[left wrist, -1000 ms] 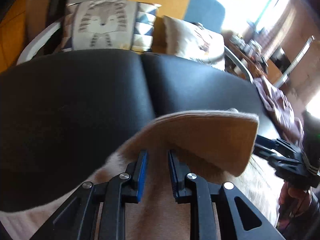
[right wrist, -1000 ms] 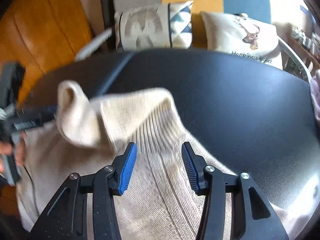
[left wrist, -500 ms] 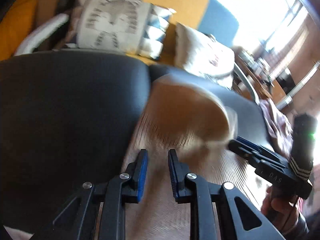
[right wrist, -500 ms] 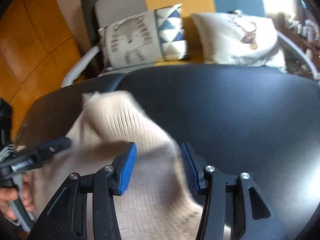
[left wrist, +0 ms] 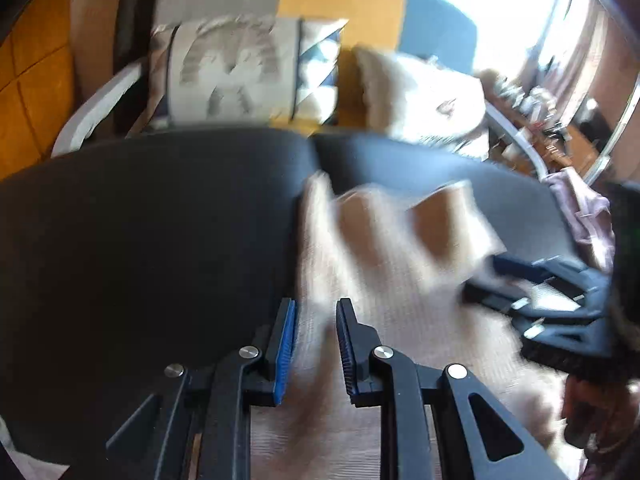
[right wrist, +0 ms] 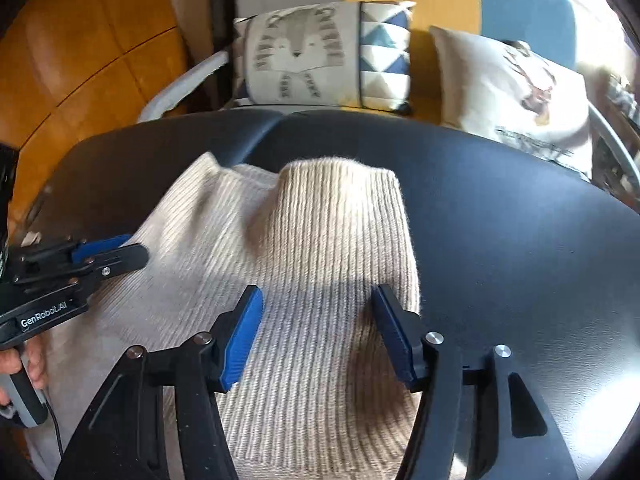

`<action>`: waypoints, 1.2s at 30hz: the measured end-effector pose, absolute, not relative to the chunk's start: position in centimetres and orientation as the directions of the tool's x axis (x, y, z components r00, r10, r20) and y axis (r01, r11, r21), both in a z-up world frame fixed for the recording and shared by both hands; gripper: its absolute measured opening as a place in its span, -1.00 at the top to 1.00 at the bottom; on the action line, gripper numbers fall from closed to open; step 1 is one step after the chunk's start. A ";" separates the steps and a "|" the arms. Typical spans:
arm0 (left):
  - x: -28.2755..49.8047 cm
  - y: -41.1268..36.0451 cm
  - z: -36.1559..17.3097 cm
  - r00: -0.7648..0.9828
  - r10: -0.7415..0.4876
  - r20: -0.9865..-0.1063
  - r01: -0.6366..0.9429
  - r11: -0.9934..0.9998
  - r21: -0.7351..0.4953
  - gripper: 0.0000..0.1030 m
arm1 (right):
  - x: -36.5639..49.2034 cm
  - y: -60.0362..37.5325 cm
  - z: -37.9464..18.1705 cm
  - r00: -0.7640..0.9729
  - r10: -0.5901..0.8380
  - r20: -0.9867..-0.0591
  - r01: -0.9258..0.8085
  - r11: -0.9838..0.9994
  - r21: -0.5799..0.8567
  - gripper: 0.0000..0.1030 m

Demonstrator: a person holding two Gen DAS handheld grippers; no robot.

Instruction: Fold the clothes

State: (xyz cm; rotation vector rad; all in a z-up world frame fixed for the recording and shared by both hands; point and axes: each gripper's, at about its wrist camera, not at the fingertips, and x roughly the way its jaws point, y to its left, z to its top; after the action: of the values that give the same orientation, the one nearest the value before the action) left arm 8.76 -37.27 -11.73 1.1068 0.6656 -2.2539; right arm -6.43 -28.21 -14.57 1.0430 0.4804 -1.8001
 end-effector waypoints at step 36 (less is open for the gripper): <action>15.2 -25.6 -11.9 -0.520 -0.169 -0.837 0.538 -0.826 -0.168 0.59 | 6.5 -16.7 -12.9 -0.106 -0.572 -0.813 0.855 -0.470 0.219 -0.43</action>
State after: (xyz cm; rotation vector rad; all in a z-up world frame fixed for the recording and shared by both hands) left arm 15.22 -25.61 -11.94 1.2329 0.5804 -2.3553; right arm 6.55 -16.69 -12.94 1.1024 0.3784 -1.7655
